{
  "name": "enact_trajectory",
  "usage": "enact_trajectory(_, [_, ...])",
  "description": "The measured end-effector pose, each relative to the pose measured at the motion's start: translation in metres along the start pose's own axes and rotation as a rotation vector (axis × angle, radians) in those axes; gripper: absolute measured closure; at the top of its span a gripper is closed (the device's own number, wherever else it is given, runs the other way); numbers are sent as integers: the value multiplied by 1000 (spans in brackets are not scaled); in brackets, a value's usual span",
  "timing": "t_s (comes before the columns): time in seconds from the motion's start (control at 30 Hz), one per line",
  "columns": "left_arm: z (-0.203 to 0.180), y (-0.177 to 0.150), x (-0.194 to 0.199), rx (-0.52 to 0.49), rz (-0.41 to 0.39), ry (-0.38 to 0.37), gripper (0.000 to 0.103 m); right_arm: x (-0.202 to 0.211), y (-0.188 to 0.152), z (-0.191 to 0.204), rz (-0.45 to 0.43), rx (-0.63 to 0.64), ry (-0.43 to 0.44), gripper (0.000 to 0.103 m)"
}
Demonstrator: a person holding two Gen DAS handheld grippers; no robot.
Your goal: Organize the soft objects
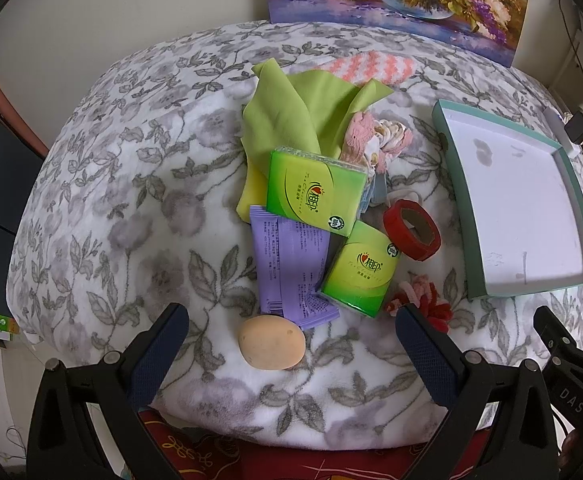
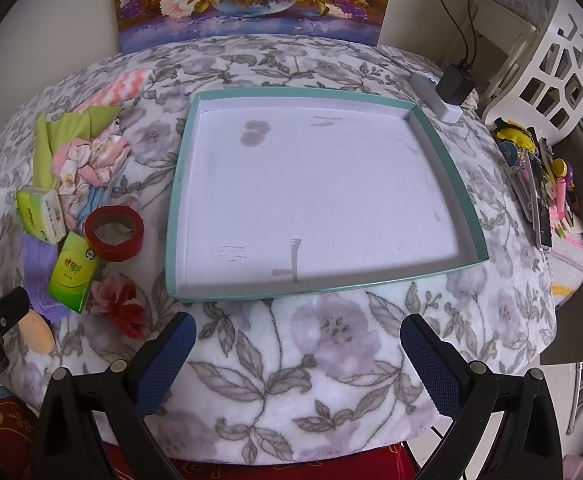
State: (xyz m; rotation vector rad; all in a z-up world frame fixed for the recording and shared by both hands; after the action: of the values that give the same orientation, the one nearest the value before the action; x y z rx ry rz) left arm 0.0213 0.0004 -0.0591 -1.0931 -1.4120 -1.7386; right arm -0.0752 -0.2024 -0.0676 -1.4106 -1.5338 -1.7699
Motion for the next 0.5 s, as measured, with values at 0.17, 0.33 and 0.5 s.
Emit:
enact_trajectory(0.17, [3,-2,-1,2,-1,-3,0,0,0,0,0,1,1,0])
enact_trajectory(0.33, [4,-3,-1,2,-1,-3,0,1,0,0,0,2,1,0])
enact_trajectory(0.5, [5,-4,0,2,0,-1,0,1,0,0,0,2,1,0])
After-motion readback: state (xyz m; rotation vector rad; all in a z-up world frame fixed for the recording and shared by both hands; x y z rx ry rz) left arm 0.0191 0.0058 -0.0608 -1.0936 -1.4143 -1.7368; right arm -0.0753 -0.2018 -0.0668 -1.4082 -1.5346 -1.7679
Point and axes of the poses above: each gripper's, at about its wrist camera, not at the fingertips, and x roughly against the way its jaws point, z to its left, y to its top, the point moved 6 cm from there along -x, roughly the way its jaws point, and after that the axes turned 7 degrees about -z, right-handed, at the moved point
